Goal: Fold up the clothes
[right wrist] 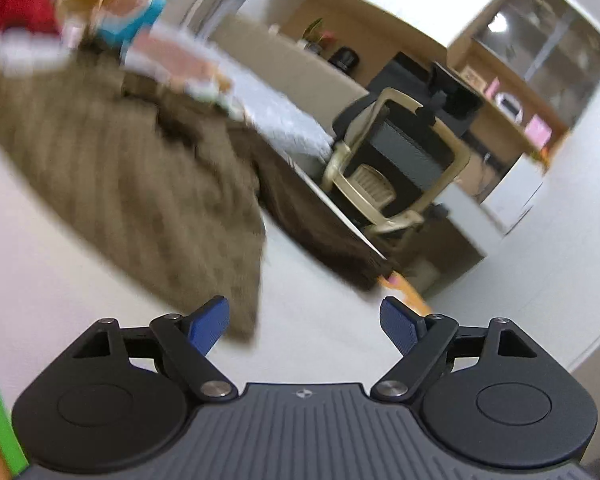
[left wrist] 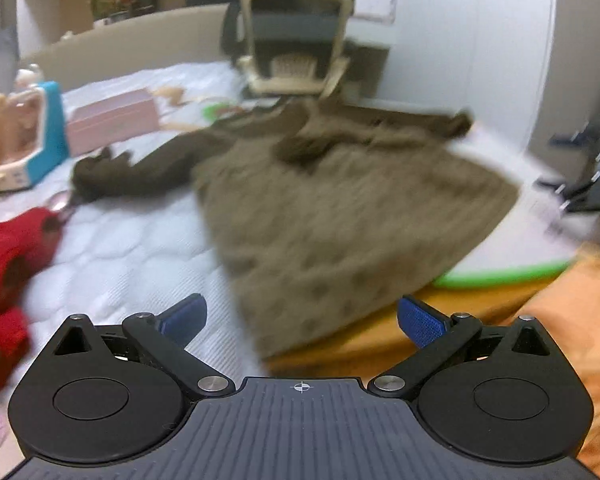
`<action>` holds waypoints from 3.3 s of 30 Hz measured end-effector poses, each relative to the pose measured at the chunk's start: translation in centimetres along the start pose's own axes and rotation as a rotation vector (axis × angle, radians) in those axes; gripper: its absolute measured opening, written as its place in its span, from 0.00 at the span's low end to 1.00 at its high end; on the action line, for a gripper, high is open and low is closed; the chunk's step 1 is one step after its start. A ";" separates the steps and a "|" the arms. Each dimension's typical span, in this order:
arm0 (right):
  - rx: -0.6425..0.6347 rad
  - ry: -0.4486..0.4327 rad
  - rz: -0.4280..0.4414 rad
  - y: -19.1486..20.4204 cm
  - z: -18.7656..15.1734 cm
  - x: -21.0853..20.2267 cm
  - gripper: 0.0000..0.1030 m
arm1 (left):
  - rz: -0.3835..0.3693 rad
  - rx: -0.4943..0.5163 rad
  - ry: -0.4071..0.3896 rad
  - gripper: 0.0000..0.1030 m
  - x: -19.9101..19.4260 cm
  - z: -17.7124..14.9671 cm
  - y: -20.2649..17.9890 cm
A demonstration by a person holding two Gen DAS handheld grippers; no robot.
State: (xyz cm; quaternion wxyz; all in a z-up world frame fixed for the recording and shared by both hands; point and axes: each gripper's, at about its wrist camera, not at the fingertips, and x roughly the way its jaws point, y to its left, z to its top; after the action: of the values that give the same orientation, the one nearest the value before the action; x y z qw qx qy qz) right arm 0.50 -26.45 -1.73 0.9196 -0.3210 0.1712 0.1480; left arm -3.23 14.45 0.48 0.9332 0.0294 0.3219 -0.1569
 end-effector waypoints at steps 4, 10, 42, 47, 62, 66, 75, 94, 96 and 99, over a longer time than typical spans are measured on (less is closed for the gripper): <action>0.130 -0.077 0.168 -1.0 3.7 1.8 0.89 | 0.060 -0.093 -0.026 1.00 2.6 4.2 1.4; 0.138 -0.124 0.343 -0.2 9.2 8.1 0.89 | 0.416 -0.316 -0.092 1.00 9.8 10.0 7.7; 0.509 -0.017 0.566 -2.6 19.0 22.7 0.89 | 0.402 -0.135 -0.286 0.81 15.9 16.8 7.9; 0.524 -0.008 0.641 -0.3 19.5 24.2 0.89 | 0.629 -0.164 -0.110 0.90 17.1 13.5 12.7; 0.644 -0.017 0.596 -3.9 17.1 25.4 0.89 | 0.136 -0.252 -0.328 0.49 17.9 18.3 6.9; 0.653 0.013 0.584 -3.5 17.1 25.8 0.89 | -0.064 -0.345 -0.176 0.87 21.2 16.8 5.4; 0.626 0.099 0.569 1.5 21.0 32.5 0.66 | 0.044 -0.504 -0.121 0.99 17.2 13.6 8.9; 0.582 0.259 0.426 -2.0 16.9 35.0 0.32 | -0.124 -0.403 0.029 1.00 23.2 14.7 7.7; 0.574 0.272 0.415 -1.9 16.0 34.9 0.36 | -0.121 -0.403 0.057 1.00 23.4 14.6 7.9; 0.503 0.240 0.358 -2.2 16.1 33.3 0.38 | -0.126 -0.371 0.007 1.00 21.8 15.2 7.9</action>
State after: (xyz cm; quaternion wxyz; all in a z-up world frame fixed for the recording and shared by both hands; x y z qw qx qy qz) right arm 34.80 -12.39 -2.38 0.9028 -0.0640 0.3630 0.2215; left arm 24.44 13.62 -1.12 0.9099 -0.1627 0.3495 -0.1529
